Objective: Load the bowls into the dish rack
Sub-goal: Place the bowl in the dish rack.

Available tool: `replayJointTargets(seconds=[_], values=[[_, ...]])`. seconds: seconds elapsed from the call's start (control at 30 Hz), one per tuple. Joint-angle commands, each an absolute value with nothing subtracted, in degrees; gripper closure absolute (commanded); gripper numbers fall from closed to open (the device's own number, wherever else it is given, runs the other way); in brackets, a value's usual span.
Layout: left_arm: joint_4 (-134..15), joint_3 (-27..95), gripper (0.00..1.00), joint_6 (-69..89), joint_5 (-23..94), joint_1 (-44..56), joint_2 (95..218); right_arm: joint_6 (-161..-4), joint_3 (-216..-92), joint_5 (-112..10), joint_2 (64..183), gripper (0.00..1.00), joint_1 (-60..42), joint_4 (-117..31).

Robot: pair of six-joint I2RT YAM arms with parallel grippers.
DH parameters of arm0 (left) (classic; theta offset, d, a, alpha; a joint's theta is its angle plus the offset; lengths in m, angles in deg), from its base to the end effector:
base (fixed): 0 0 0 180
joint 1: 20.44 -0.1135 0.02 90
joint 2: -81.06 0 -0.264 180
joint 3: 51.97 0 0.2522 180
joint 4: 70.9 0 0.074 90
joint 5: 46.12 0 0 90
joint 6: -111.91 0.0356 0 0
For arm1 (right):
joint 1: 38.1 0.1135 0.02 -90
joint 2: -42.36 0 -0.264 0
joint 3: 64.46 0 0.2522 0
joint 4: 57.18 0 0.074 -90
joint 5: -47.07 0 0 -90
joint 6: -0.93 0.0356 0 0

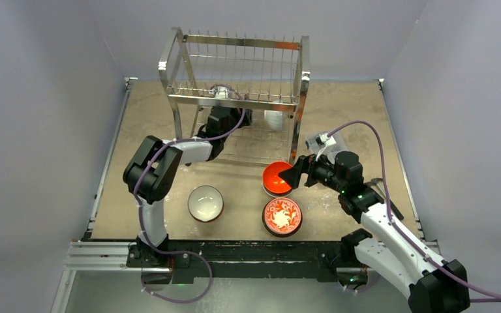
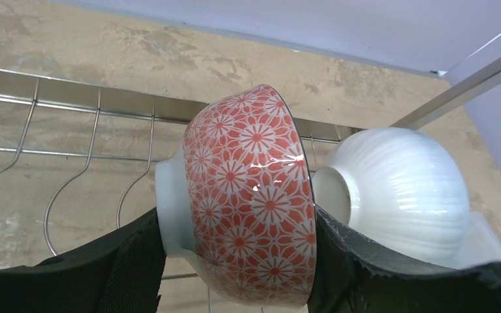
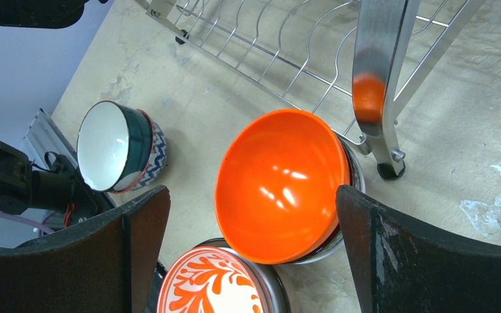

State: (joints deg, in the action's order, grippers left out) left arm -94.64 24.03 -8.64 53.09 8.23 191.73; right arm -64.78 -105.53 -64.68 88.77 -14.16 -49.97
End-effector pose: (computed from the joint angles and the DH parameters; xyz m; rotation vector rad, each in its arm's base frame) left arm 0.3781 -0.2002 0.1963 -0.1488 1.7931 -0.6064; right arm 0.1716 0.0906 0.2580 -0.2797 1.8532 0.9317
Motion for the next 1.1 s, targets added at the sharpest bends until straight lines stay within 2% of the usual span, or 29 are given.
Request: replayJointTargets(seconds=[0.0, 0.37, 0.83, 0.93, 1.07], values=[[-96.32, 28.99, 1.00, -0.01, 57.35, 10.70, 193.00, -66.04, -108.08, -63.34, 88.19, 0.01, -14.17, -50.35], [-95.64, 31.14, 1.00, 11.77, 64.47, 16.05, 196.23, -66.22, -108.08, -63.23, 88.16, 0.01, -14.17, -49.95], [-93.97, 35.27, 1.00, 10.79, 64.53, 17.00, 199.41, -66.44, -108.27, -63.32, 87.89, 0.01, -14.19, -49.53], [-93.76, 35.71, 0.94, 10.34, 64.09, 17.00, 199.76, -66.43, -108.27, -63.24, 87.72, 0.02, -14.19, -49.42], [-93.37, 35.16, 0.70, 9.10, 63.43, 17.00, 198.95, -66.59, -108.45, -63.15, 87.78, 0.01, -14.16, -49.29]])
